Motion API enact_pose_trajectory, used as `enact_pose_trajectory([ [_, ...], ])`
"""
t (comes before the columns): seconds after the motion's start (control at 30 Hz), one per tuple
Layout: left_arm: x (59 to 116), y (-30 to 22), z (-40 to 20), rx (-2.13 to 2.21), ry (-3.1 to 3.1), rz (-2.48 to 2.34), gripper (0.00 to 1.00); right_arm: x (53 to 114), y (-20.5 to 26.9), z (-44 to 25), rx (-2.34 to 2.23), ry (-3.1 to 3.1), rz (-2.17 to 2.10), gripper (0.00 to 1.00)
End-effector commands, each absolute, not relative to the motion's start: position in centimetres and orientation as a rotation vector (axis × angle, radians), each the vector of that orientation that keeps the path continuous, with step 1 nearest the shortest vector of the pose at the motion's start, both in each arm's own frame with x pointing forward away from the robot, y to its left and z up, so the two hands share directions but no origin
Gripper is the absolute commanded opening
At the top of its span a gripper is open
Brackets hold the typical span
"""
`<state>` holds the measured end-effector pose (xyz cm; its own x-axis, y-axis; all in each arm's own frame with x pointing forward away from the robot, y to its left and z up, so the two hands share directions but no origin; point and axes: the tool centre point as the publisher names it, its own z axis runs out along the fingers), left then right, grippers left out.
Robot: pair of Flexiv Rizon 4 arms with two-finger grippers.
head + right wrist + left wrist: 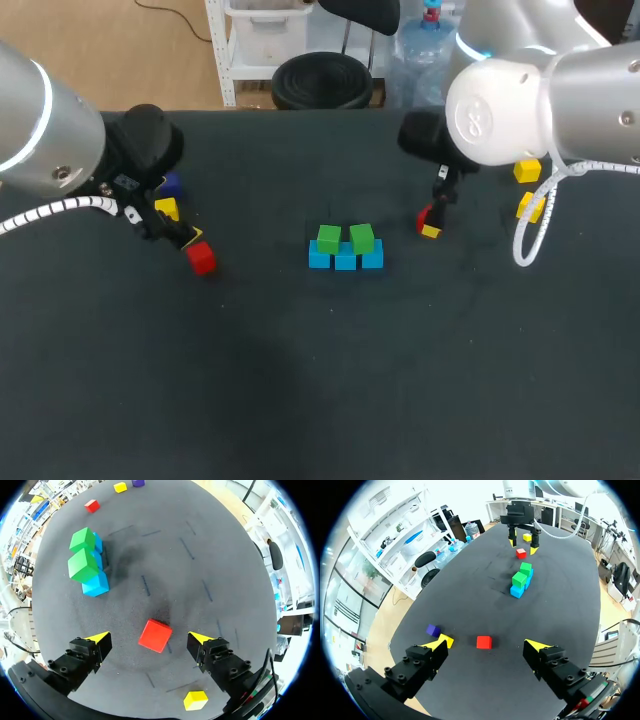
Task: Place the blue cubes, place green cubes on the blue cubes, place the yellow cubes on the green cubes, then place the red cubes on the yellow cubes, and place purple cube on the red cubes.
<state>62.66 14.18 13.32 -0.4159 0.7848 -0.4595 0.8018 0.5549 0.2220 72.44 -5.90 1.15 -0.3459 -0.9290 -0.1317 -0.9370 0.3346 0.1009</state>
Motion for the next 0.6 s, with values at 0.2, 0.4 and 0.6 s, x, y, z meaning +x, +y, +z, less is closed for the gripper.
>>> enact_pose_trajectory([
  [0.2, 62.7, 14.3, 13.3, 1.277, 2.271, -0.049, 1.00, 72.4, -6.0, 1.2, -1.765, 2.523, 0.245, 1.00],
  [0.4, 62.7, 14.3, 13.3, 1.277, 2.271, -0.049, 1.00, 71.8, -4.7, 1.9, -1.945, 2.453, 0.222, 1.00],
  [0.6, 62.7, 14.3, 13.3, 1.277, 2.271, -0.049, 1.00, 71.4, -4.9, 3.4, -2.016, 2.439, 0.116, 1.00],
])
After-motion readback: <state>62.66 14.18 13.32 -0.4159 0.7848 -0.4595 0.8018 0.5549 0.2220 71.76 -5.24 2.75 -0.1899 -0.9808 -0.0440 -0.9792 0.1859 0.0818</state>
